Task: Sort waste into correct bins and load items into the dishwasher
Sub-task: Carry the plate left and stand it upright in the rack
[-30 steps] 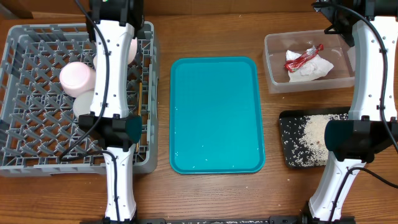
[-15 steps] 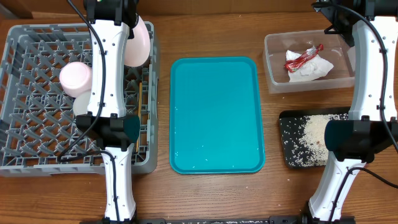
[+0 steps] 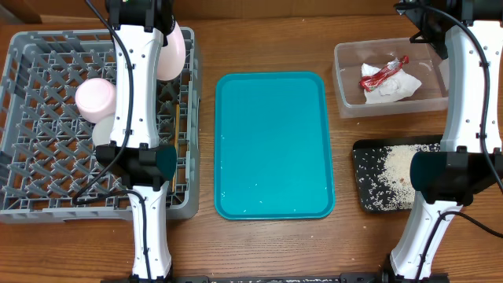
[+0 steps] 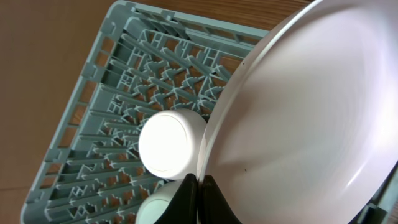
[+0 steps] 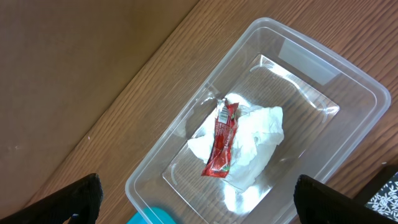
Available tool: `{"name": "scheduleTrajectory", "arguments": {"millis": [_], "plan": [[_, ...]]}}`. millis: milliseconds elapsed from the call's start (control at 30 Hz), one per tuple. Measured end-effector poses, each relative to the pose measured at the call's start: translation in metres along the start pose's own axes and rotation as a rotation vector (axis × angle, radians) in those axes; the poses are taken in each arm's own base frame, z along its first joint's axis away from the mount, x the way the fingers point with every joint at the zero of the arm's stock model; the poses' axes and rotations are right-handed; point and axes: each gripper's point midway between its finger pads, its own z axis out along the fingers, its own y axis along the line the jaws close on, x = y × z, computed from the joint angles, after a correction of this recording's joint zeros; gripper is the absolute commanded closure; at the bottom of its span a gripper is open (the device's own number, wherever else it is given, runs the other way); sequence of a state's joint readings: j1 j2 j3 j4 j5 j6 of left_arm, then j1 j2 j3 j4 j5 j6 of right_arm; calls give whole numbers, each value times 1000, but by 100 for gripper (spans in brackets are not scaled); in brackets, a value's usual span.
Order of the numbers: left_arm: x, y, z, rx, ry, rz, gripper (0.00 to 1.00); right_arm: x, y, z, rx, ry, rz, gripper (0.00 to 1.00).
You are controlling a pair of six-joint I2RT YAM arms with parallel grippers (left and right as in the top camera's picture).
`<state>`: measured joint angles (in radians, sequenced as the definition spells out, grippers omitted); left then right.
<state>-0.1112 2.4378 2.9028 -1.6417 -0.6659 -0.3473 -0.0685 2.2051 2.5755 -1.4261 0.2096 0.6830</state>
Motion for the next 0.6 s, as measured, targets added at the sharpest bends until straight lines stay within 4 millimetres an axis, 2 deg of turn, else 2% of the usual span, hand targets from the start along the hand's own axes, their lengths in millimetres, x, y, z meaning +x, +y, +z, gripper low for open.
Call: {"name": "scheduleTrajectory", "arguments": {"millis": [333, 600], "plan": [[1, -1, 2, -23, -2, 53, 96, 0, 0, 0, 0, 0, 0, 0], [10, -25, 14, -66, 9, 145, 96, 0, 0, 0, 0, 0, 1, 0]]}}
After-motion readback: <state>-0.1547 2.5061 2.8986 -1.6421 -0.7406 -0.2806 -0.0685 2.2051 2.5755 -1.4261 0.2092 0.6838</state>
